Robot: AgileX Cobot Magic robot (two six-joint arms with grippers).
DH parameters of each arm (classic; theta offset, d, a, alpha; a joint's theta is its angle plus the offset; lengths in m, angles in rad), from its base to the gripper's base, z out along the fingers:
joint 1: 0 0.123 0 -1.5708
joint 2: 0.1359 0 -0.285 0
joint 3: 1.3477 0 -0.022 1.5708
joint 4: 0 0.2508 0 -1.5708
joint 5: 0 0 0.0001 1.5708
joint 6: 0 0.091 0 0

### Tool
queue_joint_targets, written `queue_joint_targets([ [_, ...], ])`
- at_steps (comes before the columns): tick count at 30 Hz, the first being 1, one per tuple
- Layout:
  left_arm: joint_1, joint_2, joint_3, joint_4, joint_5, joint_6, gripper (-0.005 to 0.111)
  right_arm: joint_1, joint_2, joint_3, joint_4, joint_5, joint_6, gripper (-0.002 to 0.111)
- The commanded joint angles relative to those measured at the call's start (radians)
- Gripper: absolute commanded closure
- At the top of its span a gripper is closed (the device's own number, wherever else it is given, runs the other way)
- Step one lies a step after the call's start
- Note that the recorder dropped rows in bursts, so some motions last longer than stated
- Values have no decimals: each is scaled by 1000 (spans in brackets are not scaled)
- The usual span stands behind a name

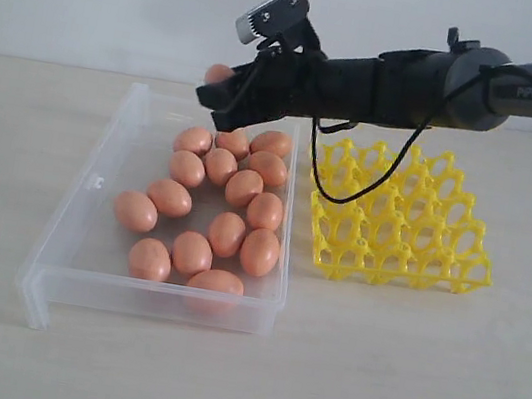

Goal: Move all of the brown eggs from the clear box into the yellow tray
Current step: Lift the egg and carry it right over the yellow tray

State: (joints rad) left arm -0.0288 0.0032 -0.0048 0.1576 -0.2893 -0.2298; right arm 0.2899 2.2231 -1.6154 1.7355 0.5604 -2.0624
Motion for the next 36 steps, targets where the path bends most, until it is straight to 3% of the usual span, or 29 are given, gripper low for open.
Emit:
queue_joint_targets([
  [1,-4,-3,5,-8,2,-4,102,-14,-63,20,9,-322,-49,108],
  [4,-4,-3,5,-8,2,-4,102,-30,-98,12,9,-514,8,108],
  [7,-4,-3,5,-8,7,-4,102,-74,-132,-14,9,-717,199,108],
  [9,-4,-3,5,-8,8,-4,102,-110,-164,-6,-96,-857,445,108],
  [12,-4,-3,5,-8,8,-4,102,-121,-220,94,-625,-1020,873,108],
  [15,-4,-3,5,-8,8,-4,102,-99,-263,302,-1353,-1259,1586,108],
  [17,-4,-3,5,-8,8,-4,102,-104,-264,461,-1729,-1593,2008,108],
  [18,-4,-3,5,-8,8,-4,102,-109,-253,515,-1792,-1716,2106,108],
  [21,-4,-3,5,-8,8,-4,102,-124,-208,580,-1821,-1781,2230,108],
  [24,-4,-3,5,-8,8,-4,102,-169,-172,586,-2001,-1697,2303,108],
  [28,-4,-3,5,-8,8,-4,102,-267,-157,586,-2198,-1781,2477,108],
  [36,-4,-3,5,-8,4,-4,102,-436,-148,480,-2794,-1734,2705,108],
])
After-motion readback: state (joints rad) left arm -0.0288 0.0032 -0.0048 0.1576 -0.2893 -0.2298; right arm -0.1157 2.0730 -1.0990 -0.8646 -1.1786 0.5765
